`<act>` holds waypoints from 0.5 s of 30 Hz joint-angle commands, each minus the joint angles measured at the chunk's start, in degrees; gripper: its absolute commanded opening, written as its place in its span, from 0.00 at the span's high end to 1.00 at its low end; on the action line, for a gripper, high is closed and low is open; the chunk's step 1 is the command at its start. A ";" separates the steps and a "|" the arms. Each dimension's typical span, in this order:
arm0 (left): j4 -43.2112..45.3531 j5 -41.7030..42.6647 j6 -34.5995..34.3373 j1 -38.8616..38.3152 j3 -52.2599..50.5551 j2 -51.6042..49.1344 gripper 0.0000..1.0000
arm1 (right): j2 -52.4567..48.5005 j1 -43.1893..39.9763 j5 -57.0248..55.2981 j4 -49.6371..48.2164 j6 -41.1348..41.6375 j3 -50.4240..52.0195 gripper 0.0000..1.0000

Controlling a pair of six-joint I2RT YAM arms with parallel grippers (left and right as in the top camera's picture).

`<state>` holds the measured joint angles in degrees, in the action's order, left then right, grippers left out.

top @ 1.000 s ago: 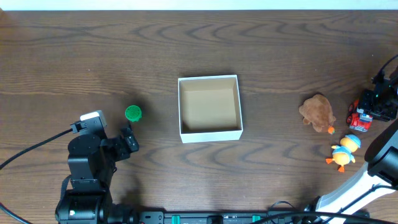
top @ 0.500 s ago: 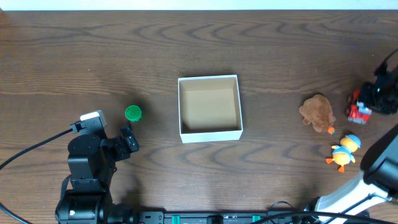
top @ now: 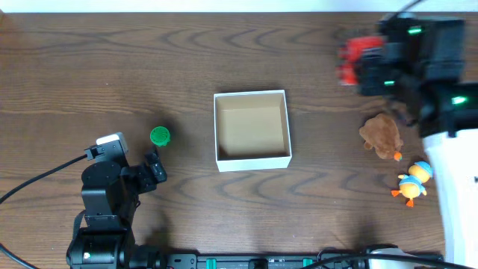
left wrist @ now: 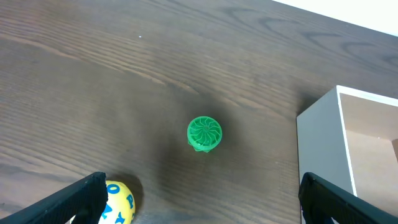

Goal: Pack container
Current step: 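Carry the fire truck into the white box and release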

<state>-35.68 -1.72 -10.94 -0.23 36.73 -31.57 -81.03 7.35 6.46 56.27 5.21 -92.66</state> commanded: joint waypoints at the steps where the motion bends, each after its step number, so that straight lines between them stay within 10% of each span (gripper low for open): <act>1: 0.09 -0.24 -0.57 -0.22 1.40 -0.15 0.02 | -1.75 8.72 -4.55 -0.35 15.06 -0.33 0.99; 15: -1.20 -0.26 -0.57 -0.22 1.40 -0.15 0.02 | -19.39 26.71 -9.68 -1.38 23.63 -0.31 0.99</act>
<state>-36.75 -1.72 -10.94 -0.23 36.73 -31.57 -97.73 32.64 -1.13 54.89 25.69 -92.64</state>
